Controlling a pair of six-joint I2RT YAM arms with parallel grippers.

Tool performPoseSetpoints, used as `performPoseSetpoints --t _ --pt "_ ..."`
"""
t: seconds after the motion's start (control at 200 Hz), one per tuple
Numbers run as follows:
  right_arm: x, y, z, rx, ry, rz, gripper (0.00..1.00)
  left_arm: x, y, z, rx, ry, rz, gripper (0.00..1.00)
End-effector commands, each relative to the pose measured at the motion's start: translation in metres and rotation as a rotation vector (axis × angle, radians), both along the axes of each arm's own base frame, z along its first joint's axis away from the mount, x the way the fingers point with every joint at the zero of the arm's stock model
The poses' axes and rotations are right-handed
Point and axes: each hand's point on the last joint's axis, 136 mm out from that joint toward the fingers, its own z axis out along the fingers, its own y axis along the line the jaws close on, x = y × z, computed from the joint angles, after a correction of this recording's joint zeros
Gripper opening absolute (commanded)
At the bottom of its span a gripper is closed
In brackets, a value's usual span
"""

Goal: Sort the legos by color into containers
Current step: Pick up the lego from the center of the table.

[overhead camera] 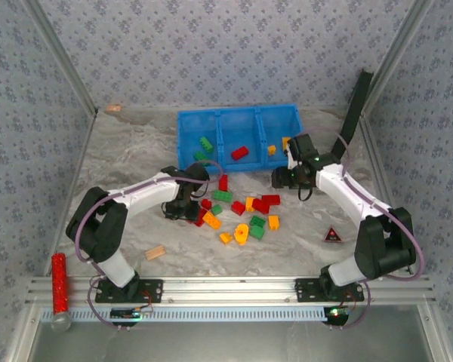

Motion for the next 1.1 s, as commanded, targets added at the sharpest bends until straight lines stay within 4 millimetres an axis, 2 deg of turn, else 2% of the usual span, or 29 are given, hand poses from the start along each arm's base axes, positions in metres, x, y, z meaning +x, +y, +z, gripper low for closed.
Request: performPoseSetpoints --t 0.0,0.35,0.73,0.815,1.004,1.094 --pt "-0.017 0.005 -0.005 0.012 0.043 -0.004 0.66 -0.006 0.001 0.001 -0.023 0.01 -0.01 0.56" --pt "-0.017 0.008 0.002 -0.012 0.028 0.003 0.67 -0.011 -0.002 -0.014 -0.03 0.053 -0.025 0.56" --pt "-0.026 0.004 0.003 -0.037 0.042 0.004 0.66 0.015 -0.023 -0.025 -0.051 0.041 -0.06 0.53" --pt "-0.032 0.002 0.003 -0.04 0.052 0.003 0.66 0.018 -0.026 -0.027 -0.06 0.043 -0.066 0.48" --pt "-0.05 0.001 -0.005 -0.025 0.099 -0.008 0.65 0.018 -0.021 -0.032 -0.058 0.069 -0.038 0.24" --pt "-0.06 0.004 -0.012 -0.004 0.124 -0.015 0.65 0.014 -0.016 -0.03 -0.05 0.076 -0.024 0.19"
